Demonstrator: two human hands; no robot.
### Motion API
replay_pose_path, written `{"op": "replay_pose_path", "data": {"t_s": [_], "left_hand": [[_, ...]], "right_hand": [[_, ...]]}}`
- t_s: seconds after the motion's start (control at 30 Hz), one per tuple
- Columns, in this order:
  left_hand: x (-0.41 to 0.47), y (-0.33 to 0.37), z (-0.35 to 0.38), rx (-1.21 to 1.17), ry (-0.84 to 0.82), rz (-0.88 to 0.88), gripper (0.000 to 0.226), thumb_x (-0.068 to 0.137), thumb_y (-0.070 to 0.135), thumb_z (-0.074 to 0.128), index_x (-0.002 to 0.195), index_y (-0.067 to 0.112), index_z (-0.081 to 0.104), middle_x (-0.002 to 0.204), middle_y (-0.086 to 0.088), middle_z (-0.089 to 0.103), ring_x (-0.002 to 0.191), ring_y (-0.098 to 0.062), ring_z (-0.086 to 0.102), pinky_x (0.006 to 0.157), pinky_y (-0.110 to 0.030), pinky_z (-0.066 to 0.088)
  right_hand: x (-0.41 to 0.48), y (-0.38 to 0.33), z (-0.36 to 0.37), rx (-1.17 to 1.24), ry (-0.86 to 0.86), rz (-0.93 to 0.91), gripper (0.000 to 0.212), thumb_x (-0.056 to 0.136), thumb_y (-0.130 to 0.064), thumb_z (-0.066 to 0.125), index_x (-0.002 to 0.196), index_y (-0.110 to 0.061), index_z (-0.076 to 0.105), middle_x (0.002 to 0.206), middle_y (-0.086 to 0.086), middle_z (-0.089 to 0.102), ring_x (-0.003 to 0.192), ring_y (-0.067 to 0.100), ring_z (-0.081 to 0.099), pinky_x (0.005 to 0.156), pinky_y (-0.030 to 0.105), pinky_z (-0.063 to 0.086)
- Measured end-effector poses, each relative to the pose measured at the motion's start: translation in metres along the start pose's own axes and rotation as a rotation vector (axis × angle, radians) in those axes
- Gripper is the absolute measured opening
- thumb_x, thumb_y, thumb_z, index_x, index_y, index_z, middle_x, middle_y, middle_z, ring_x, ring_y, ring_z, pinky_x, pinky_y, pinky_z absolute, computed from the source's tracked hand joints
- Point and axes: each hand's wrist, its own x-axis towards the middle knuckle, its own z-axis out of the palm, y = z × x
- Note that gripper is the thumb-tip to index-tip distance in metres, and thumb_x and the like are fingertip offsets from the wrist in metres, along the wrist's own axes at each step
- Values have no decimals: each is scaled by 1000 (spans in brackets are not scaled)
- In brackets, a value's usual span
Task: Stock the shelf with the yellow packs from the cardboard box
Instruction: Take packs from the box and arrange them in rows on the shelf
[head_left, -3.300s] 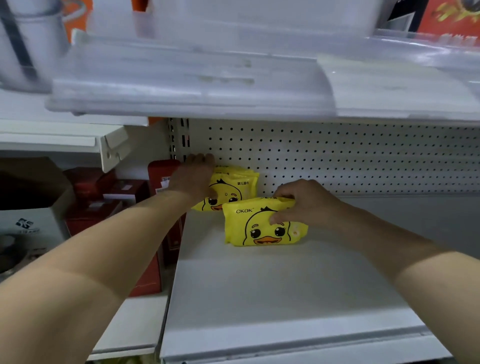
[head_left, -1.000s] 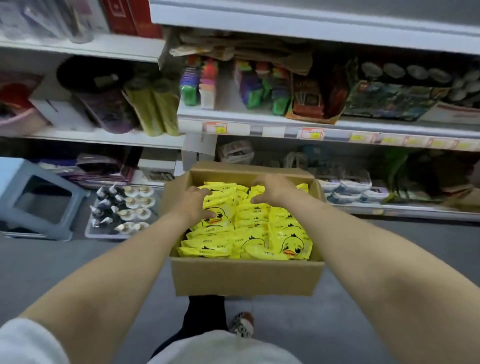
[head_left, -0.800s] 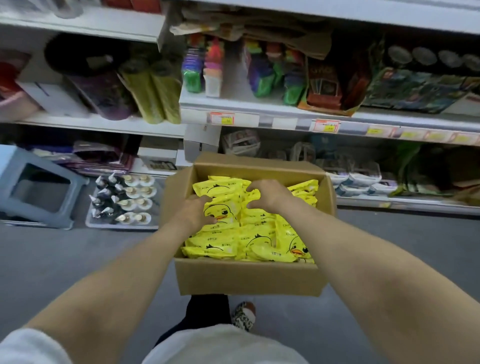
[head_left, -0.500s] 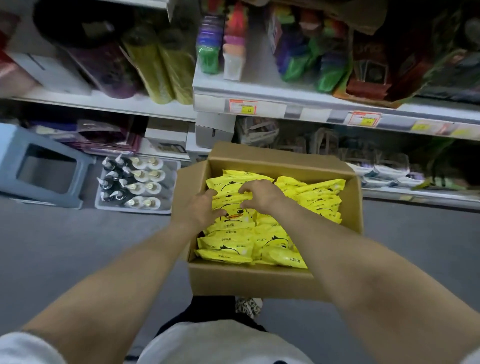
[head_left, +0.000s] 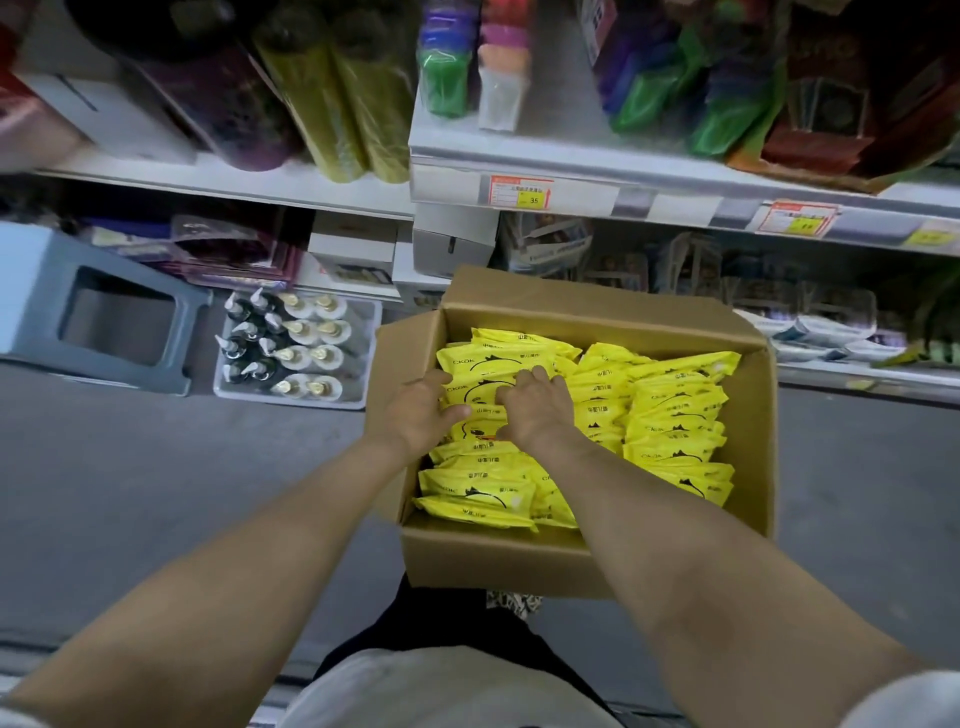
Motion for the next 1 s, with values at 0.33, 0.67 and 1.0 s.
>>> {"op": "replay_pose_path", "data": {"t_s": [0.33,0.67,1.0], "left_hand": [[3,26,14,85,64,40,56,94,39,61,141,16,42,142,-11,47,130,-29,44,100,-38,40],[33,33,42,298,87,16,73,84,42,71,143,13,38,143,-10,43,132,-30,36,108,-43,36],[34,37,55,685,45,-10,41,87,44,67,124,25,61,124,-10,53,120,-29,43,96,-41,40]], "right_hand": [[-41,91,5,697,-136,128,55,85,-40,74,130,-17,51,128,7,53,108,24,52,80,30,42],[-90,137,38,932,-55,318,93,72,-48,83,147,-11,43,153,9,41,141,27,38,106,35,36],[-121,158,55,1069,8,393,97,72,-43,85,149,-7,38,154,9,39,140,27,39,106,32,36]]}}
